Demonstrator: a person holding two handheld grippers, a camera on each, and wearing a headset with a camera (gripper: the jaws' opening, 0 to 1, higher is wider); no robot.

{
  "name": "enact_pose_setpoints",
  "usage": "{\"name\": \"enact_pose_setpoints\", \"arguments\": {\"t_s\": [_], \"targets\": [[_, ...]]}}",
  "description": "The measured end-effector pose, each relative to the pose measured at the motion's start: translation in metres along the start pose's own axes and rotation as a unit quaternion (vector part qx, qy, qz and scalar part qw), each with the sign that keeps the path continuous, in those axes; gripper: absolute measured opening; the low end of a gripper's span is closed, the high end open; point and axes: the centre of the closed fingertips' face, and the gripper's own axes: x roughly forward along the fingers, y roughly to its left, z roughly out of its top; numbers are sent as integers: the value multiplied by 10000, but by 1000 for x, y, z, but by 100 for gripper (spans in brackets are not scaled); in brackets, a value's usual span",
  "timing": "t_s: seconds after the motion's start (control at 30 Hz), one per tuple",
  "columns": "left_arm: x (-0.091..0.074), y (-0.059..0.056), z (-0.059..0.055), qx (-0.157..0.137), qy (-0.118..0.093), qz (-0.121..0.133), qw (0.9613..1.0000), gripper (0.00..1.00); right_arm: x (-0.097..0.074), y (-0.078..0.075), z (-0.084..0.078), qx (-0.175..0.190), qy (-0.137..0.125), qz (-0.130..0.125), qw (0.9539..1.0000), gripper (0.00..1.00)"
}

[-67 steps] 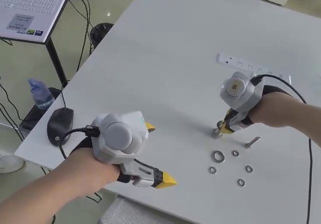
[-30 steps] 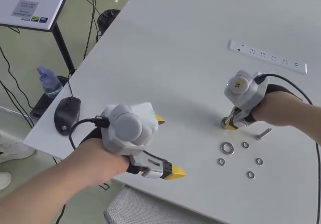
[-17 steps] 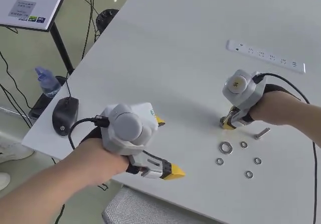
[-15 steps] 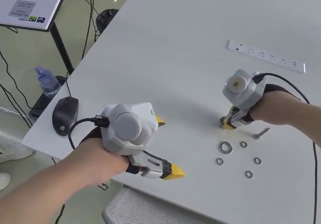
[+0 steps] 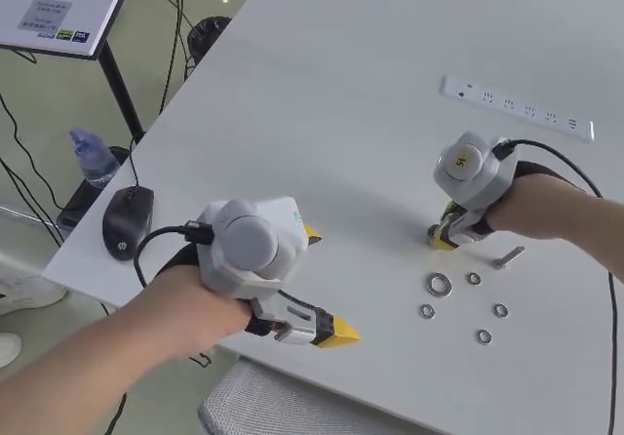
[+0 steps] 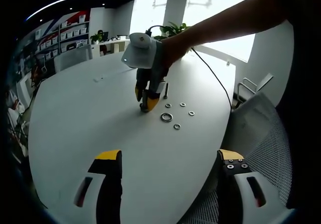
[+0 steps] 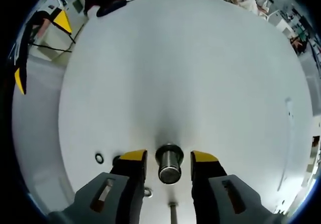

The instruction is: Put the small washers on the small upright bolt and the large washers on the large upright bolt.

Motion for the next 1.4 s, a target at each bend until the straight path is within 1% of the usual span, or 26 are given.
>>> {"name": "enact_pose_setpoints", "arguments": {"t_s": [0.27,0.47,0.57,0.63,0.83,0.93,1.03,1.1,1.23,1.4], "targets": [[-2,-1,0,-10,2,15,10000,77,0,1,-3,-10,77,53,10000,38],[-2,-3,-2,-1,41,3,10000,77,-4,4,-2,47,5,107,9999,38],[-2,-4,-3,5,57,-3,10000,76,-7,3,-3,15,-3,53,10000,38],[-3,-5,-2,25,50,-5,10000,76,-10,1,-3,73,-18,18,10000,38],[-3,-8,-1,34,65,-10,10000,76,-18,1,-1,50,-53,-50,10000,38],[-4,-8,0,52,30,-8,10000,76,-25,4,-1,-86,-26,-42,10000,38],[-5,-7,0,66,41,16,10000,76,-32,5,0,-122,-60,-30,9999,38],[-6,-6,2,77,18,22,10000,77,-37,4,1,-110,-88,-47,9999,38],[-7,-5,5,82,-5,55,10000,79,-43,4,4,-71,-154,-26,9999,38],[-8,-2,6,-104,-112,104,9998,87,-51,6,6,-137,-203,-14,9997,38]]}}
